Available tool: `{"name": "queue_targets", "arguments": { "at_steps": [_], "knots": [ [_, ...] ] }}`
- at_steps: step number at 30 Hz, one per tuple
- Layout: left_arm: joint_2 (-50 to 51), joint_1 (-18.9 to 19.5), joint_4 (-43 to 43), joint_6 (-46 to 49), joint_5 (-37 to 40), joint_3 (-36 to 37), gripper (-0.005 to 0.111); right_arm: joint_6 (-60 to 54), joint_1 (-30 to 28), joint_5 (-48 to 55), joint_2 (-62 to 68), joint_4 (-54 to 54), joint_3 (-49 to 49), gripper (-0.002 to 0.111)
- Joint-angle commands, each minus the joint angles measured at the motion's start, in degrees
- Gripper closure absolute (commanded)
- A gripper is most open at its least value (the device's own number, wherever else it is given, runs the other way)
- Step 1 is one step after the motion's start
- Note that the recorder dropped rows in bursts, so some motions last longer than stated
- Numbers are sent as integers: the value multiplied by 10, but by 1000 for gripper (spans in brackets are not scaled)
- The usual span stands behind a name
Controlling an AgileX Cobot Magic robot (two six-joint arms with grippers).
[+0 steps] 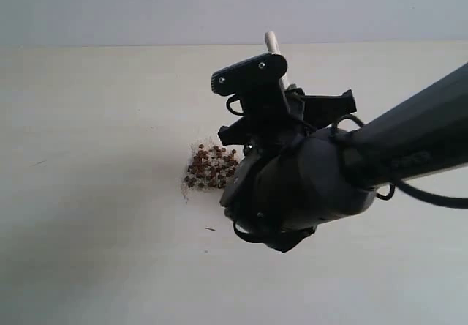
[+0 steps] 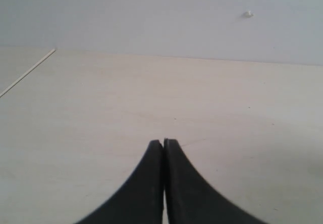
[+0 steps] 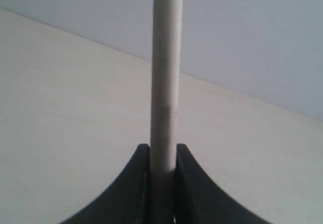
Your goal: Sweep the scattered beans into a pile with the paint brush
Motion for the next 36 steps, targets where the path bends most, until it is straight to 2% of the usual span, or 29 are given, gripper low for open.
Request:
{"name": "queue_targets", "arguments": {
  "at_steps": [1,12,23,31,36],
  "knots": [
    [-4,-1,2,2,-2,1,107,2,1,15,38,-6,-31,108],
    [-4,-1,2,2,-2,1,107,2,1,-93,56,-6,-97,108],
    [-4,-1,2,2,-2,1,107,2,1,-141,58,-6,-134,108],
    [-4,-1,2,2,-2,1,107,2,1,-123,83,-6,-162,108],
    [-4,-1,2,2,-2,1,107,2,24,-19,67,-6,-162,108]
  ]
}}
